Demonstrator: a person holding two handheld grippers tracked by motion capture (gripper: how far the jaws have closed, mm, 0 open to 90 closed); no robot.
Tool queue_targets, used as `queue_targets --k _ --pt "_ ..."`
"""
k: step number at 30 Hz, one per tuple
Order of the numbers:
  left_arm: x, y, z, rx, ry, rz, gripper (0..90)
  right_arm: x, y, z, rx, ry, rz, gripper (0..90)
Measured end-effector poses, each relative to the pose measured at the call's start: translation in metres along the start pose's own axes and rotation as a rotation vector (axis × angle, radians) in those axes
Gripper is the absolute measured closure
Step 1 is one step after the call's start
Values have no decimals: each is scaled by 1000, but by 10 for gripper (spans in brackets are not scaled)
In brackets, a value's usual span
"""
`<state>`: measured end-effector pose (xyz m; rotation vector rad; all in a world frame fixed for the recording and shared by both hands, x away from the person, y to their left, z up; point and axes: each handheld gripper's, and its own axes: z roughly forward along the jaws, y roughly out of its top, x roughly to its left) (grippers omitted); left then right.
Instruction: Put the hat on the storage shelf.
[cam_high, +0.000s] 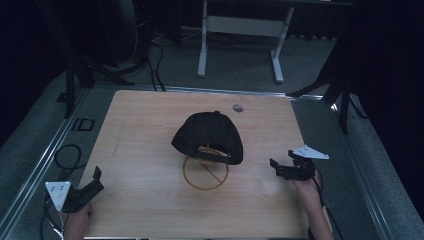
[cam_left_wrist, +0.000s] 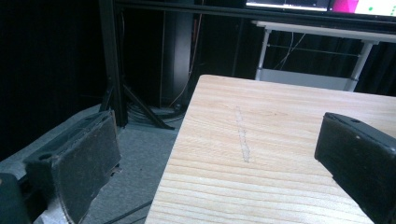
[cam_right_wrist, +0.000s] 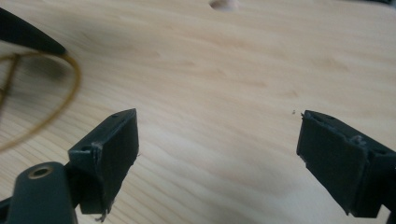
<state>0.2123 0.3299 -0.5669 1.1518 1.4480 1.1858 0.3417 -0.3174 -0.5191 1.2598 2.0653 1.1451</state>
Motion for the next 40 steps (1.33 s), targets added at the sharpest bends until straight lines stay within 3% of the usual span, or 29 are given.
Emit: queue_targets --k 8,16,21,31,40 --pt "0 0 0 0 2 2 5 -22 -25 -7 -2 -60 95 128" --pt "0 0 0 1 0 1 5 -33 -40 -17 7 -131 113 130" --pt "0 0 0 2 -1 0 5 -39 -46 -23 21 -200 127 131" --pt "1 0 0 1 -4 -2 5 -47 -51 -32 -24 -317 166 132" --pt "1 0 0 1 -6 -4 5 -53 -53 -33 -29 -363 211 135"
